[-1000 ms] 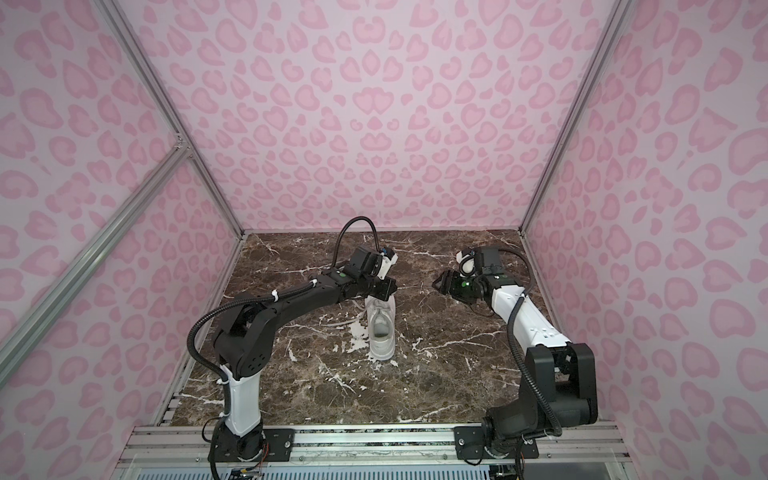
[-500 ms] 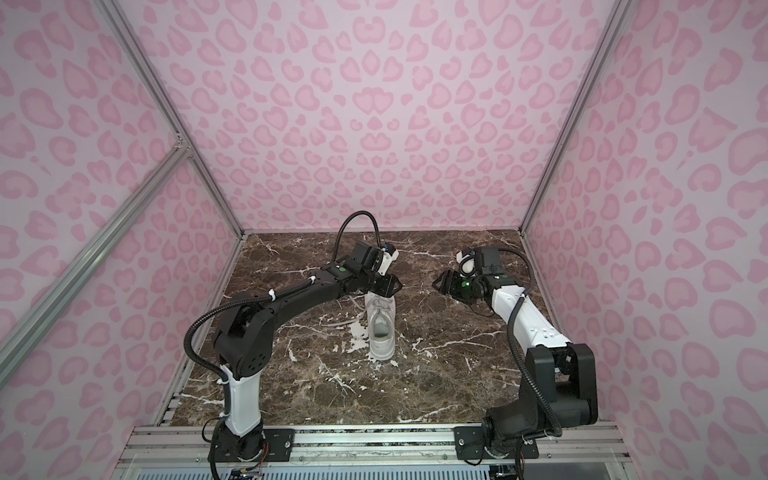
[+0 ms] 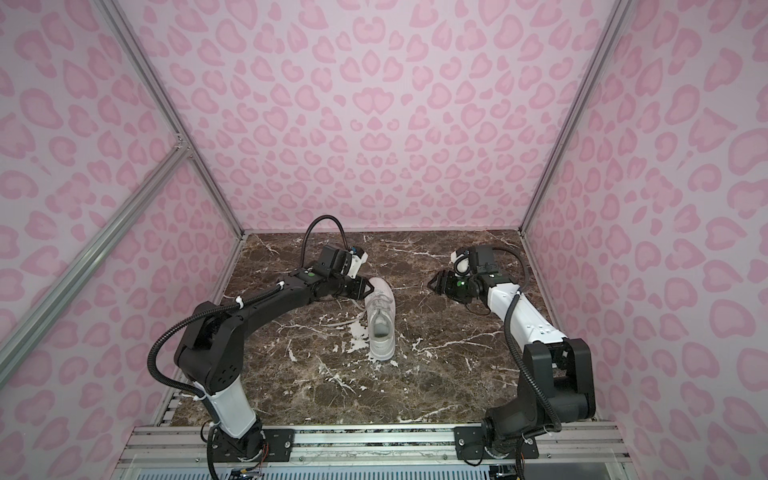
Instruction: Tie the shoes
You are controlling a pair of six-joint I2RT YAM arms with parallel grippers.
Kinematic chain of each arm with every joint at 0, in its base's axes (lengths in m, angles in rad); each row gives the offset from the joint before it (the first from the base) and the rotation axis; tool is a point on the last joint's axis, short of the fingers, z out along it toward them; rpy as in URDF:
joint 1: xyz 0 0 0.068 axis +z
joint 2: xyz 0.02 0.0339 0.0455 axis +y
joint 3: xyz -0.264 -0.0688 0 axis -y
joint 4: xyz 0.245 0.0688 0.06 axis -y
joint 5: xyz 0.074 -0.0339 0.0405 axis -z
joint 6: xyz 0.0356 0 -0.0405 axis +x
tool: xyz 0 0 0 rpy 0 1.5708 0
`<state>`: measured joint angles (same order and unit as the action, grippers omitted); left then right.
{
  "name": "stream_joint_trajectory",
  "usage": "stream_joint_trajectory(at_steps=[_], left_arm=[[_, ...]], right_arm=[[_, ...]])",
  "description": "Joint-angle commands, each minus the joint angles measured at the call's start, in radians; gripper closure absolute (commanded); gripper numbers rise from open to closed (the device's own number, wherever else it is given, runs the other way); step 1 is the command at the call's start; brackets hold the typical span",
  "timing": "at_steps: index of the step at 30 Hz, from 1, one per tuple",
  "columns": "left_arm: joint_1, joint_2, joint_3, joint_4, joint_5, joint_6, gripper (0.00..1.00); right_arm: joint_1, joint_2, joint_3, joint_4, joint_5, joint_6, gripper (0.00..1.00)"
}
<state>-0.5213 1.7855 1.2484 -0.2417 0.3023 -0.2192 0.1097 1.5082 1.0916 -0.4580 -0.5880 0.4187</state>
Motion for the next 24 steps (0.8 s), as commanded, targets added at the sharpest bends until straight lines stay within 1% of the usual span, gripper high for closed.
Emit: stream_joint_trajectory(at_steps=[1,3,6,12,14,17,21,24], left_arm=[[0.027,-0.041,-0.091,0.095,0.033,0.069,0.61],[0.051,-0.039,-0.114,0.085,0.036,0.104,0.61],[0.089,-0.006,-0.097,0.036,0.049,0.126,0.62],[0.099,0.045,-0.086,0.015,0.019,0.186,0.62],[0.101,0.073,-0.069,0.013,0.028,0.154,0.61],[0.1,0.115,-0.039,0.006,0.078,0.088,0.61],[0.099,0.131,-0.058,0.05,0.103,0.005,0.61],[0.093,0.127,-0.083,0.078,0.11,-0.003,0.61]], right_arm=[[0.006,0.015,0.013,0.0,-0.012,0.002,0.32],[0.009,0.018,0.022,-0.007,-0.01,0.001,0.32],[0.015,0.024,0.034,-0.022,-0.006,-0.001,0.32],[0.021,0.032,0.053,-0.038,0.003,0.01,0.32],[0.023,0.036,0.059,-0.046,0.006,0.011,0.32],[0.028,0.04,0.067,-0.057,0.018,0.011,0.32],[0.034,0.038,0.072,-0.062,0.031,0.017,0.32],[0.036,0.038,0.07,-0.057,0.033,0.022,0.32]])
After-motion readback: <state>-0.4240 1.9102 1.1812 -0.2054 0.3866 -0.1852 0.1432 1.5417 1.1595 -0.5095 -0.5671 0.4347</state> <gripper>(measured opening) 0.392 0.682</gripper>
